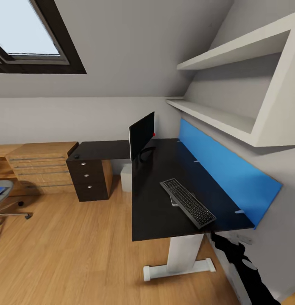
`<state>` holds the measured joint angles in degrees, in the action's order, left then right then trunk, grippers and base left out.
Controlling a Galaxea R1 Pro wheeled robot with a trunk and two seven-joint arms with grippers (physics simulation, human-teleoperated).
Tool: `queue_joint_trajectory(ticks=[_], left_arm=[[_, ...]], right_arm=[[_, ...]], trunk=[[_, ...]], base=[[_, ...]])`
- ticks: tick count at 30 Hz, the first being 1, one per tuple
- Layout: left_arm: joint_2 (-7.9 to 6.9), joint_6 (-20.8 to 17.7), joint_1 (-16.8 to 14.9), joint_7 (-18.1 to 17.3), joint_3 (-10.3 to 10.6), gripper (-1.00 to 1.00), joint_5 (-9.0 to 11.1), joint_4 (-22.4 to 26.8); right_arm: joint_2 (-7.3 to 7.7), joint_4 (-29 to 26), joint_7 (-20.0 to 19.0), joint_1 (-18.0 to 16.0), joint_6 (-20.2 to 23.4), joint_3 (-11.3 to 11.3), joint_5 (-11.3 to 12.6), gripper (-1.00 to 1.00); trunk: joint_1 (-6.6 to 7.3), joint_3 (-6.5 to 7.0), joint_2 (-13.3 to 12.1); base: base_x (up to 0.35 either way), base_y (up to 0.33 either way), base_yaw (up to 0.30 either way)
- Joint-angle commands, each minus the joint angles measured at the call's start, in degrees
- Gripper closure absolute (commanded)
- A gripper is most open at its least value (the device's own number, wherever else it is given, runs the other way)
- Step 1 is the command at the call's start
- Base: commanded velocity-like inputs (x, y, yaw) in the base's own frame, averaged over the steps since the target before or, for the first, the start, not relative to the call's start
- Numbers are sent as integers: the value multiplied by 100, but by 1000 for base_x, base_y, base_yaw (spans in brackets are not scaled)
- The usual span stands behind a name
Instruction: In the bedroom, organize the workspace by keeping the computer under the desk, ensuring the monitor is on the desk, placing the keyboard on the desk next to the monitor, placing the mouse on the desk next to the keyboard, moving the folder from the swivel chair onto the desk next to the mouse, stacking the notebook on top of the folder with the pen on top of the notebook, and positioning the swivel chair next to the desk.
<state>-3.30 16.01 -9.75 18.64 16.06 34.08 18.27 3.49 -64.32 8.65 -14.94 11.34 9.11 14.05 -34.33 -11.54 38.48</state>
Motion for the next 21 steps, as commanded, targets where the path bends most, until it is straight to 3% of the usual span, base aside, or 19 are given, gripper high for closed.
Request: queue_joint_trajectory(ticks=[1,2,7,8,17,20,21], left_arm=[[-4,19,-5,35,48,-100,40,3],[-4,22,-4,35,47,-100,38,2],[-9,24,-2,35,39,-100,37,1],[-16,24,-3,42,33,-100,37,1],[-66,25,-2,65,9,-100,49,0],[-81,28,-2,68,-119,-100,52,0],[-115,31,-1,57,-439,-100,54,0]], right_arm=[[31,109,15,-41,-7,10,56,-100],[135,433,-11,-173,-157,41,35,-100],[258,875,-29,-342,-415,62,-2,-100],[303,1145,-30,-444,-645,71,-21,-100],[371,1441,-16,-559,-1053,83,-31,-100],[449,1683,-14,-712,-1096,82,-33,-100],[529,2030,-19,-912,-1113,82,-40,-100]], trunk=[[-2,-9,8],[-2,-9,8],[-2,-9,8],[-2,-9,8],[-2,-9,8],[-2,-9,8],[-2,-9,8]], base=[[63,0,0],[181,0,0],[245,0,0],[304,0,0],[314,0,0],[319,0,0],[319,0,0]])
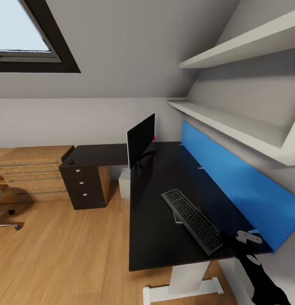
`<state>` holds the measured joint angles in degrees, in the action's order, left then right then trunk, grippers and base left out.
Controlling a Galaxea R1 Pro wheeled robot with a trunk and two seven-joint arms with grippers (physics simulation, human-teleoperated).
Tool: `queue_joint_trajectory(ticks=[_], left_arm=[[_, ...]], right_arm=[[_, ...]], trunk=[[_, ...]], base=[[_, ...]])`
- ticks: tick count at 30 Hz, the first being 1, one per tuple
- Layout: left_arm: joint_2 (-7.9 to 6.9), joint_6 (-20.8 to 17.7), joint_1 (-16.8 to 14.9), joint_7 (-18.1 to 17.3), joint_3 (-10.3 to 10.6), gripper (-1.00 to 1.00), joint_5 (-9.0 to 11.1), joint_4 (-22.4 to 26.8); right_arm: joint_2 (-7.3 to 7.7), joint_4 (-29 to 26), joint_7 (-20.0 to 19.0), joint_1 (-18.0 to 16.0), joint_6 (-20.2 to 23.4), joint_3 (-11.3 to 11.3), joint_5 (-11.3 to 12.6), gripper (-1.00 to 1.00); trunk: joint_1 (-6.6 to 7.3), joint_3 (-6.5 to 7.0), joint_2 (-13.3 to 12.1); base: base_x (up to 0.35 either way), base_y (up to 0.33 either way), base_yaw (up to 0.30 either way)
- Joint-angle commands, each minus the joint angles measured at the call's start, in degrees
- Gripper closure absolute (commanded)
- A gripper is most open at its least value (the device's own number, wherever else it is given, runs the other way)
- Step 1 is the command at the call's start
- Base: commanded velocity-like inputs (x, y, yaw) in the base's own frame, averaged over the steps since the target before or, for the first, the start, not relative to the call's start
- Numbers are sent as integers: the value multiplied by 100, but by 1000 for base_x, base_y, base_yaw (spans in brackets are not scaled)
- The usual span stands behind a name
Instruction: In the bedroom, organize the workspace by keeping the computer under the desk, ensuring the monitor is on the desk, placing the keyboard on the desk next to the monitor, placing the mouse on the desk next to the keyboard, moving the folder from the swivel chair onto the desk next to the mouse, stacking the notebook on top of the folder with the pen on top of the notebook, and positioning the swivel chair next to the desk.
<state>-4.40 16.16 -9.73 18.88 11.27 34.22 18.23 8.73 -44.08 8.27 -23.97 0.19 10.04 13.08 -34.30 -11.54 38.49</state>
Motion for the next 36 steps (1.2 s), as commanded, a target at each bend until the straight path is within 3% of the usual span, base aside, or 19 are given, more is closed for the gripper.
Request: queue_joint_trajectory(ticks=[1,6,7,11,18,31,36], left_arm=[[-25,15,-5,29,-73,-100,40,4],[-172,9,-7,-11,-708,-100,41,4],[-244,5,-6,-138,-984,-100,39,9],[-298,-3,-6,-601,-1192,-100,33,12],[-311,-2,-7,-1224,-1274,-100,3,13],[-310,16,-6,-1381,-1285,-100,-24,32],[-305,-3,-5,-1377,-1295,-100,1,448]], right_arm=[[24,97,17,-64,-3,-10,54,-100],[107,524,5,-304,-63,-10,6,-100],[144,737,2,-412,-152,-10,-78,-100],[200,1006,0,-540,-316,-10,-243,-100],[315,1191,-3,-637,-420,-10,-342,-100],[455,1622,-217,-820,-440,-7,-352,-100],[461,2129,-399,-1076,-441,-5,-351,-100]], trunk=[[-4,-9,7],[-4,-9,7],[-4,-9,7],[-4,-9,7],[-4,-9,7],[-4,-9,7],[-4,-9,7]], base=[[319,0,0],[319,0,0],[320,0,0],[320,0,0],[320,-4,0],[157,-69,0],[10,-6,0]])
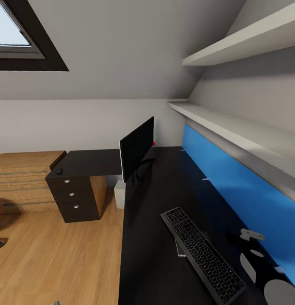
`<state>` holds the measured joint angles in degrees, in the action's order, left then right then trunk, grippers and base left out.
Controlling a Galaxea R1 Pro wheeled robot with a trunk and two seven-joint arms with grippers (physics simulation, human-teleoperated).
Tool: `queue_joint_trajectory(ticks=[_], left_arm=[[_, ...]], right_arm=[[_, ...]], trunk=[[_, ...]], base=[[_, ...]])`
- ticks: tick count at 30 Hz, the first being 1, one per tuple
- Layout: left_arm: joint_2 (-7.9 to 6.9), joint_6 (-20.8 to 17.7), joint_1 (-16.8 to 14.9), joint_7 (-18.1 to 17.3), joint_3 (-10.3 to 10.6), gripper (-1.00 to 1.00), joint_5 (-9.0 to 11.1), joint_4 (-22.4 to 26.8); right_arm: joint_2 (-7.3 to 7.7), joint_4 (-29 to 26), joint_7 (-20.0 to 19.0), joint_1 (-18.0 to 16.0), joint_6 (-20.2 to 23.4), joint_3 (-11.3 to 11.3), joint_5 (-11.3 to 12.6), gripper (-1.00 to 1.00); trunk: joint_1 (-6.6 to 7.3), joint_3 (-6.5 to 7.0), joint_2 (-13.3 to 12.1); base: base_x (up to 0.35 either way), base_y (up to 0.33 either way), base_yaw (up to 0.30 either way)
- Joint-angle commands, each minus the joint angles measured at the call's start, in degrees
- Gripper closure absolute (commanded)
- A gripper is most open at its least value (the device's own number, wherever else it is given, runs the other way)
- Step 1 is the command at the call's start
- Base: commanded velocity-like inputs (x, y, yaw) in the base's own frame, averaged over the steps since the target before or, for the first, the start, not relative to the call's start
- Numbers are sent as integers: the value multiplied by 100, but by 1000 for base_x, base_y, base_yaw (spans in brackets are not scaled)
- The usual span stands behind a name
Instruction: In the bedroom, organize the workspace by keeping the computer under the desk, ensuring the monitor is on the desk, placing the keyboard on the desk next to the monitor, placing the mouse on the desk next to the keyboard, moving the folder from the swivel chair onto the desk next to the mouse, stacking the notebook on top of the folder with the pen on top of the notebook, and positioning the swivel chair next to the desk.
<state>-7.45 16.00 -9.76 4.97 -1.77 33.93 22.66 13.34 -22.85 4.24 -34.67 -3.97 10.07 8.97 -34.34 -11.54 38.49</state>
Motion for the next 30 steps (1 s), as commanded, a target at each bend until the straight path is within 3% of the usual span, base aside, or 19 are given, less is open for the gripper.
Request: queue_joint_trajectory(ticks=[1,19,30], left_arm=[[1,7,-3,15,8,-100,34,69],[4,-6,-1,42,2,-100,50,316],[8,7,-5,48,2,-100,45,317]], right_arm=[[1,61,-6,-32,-24,-7,60,-100],[2,272,-37,-145,17,-5,54,-100],[2,268,-32,-145,79,-5,53,-100]], trunk=[[-1,-9,7],[-397,-332,729],[-441,-368,809]], base=[[5,-3,0],[1,0,0],[0,0,0]])
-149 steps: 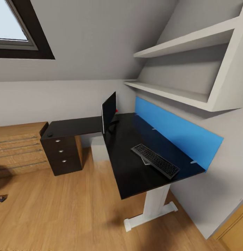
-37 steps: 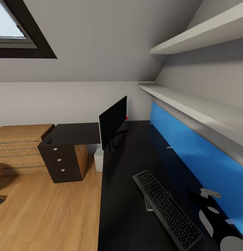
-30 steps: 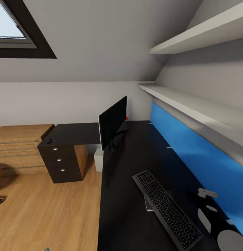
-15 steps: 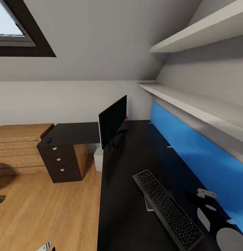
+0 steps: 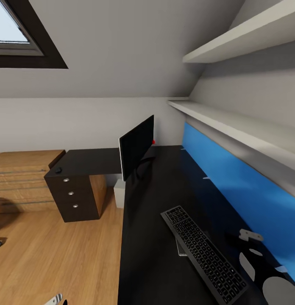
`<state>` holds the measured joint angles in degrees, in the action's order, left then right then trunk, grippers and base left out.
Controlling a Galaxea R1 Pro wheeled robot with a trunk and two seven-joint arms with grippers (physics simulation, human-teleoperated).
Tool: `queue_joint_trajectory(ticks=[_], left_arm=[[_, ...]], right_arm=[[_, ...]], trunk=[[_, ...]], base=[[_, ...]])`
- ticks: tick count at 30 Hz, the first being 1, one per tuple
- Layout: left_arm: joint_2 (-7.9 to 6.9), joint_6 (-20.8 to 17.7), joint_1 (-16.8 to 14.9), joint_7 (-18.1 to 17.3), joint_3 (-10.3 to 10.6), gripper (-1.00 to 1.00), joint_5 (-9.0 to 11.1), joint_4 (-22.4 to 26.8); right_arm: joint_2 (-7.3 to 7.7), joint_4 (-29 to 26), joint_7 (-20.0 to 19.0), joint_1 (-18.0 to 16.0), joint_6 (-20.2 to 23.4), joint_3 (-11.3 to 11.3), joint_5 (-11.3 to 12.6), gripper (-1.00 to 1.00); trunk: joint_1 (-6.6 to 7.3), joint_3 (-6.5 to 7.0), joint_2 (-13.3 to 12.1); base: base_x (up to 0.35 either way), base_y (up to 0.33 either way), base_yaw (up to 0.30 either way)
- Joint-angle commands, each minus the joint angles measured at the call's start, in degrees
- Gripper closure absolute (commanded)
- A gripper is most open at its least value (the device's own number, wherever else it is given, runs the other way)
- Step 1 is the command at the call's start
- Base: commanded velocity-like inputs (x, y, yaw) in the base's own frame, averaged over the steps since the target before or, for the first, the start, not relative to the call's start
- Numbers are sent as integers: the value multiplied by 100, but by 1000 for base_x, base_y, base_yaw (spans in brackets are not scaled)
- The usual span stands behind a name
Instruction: In the bedroom, organize the workspace by keeping the computer under the desk, ensuring the monitor is on the desk, placing the keyboard on the desk next to the monitor, placing the mouse on the desk next to the keyboard, moving the folder from the swivel chair onto the desk next to the mouse, stacking the notebook on top of the folder with the pen on top of the notebook, and positioning the swivel chair next to the desk.
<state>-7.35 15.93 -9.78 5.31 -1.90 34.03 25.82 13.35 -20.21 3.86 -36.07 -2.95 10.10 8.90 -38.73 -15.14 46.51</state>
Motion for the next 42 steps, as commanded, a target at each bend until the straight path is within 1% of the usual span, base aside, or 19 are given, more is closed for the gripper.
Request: queue_joint_trajectory(ticks=[1,3,4,5,8,10,15,29,33,41,42], left_arm=[[3,15,-3,17,14,-100,38,2],[7,15,-1,19,14,-100,39,2],[10,16,0,20,14,-100,40,2],[11,16,-2,22,14,-100,41,2],[10,16,-3,22,14,-100,42,2],[9,16,-5,22,14,-100,42,2],[9,16,-4,23,14,-100,37,2],[59,1,-4,22,37,-100,26,-5],[109,-1,-1,17,40,-100,25,-8],[125,-2,-1,14,41,-100,24,-9],[125,-2,-2,14,41,-100,24,-8]], right_arm=[[1,3,7,-5,38,-8,60,-100],[1,2,8,-5,127,-8,60,-100],[1,-2,8,-5,243,-8,59,-100],[1,-12,9,-12,533,-8,59,-100],[1,-15,9,-38,672,-8,59,-100],[1,-17,14,-63,851,-8,59,-100],[7,-17,23,-82,1074,-8,59,-100],[9,-18,31,-84,1103,-13,59,-100],[9,-18,34,-84,1103,-16,59,-100],[9,-18,33,-84,1208,-17,59,-100],[9,-18,32,-84,1213,-15,59,-100]], trunk=[[-23,-26,47],[-67,-62,128],[-89,-80,168],[-111,-98,208],[-177,-152,328],[-221,-188,408],[-331,-277,609],[-638,-529,1170],[-638,-529,1170],[-814,-672,1491],[-814,-672,1491]], base=[[0,0,0],[0,0,0],[0,0,0],[0,0,0],[0,0,0],[0,0,0],[0,0,0],[0,0,0],[0,0,0],[0,0,0],[0,0,0]])
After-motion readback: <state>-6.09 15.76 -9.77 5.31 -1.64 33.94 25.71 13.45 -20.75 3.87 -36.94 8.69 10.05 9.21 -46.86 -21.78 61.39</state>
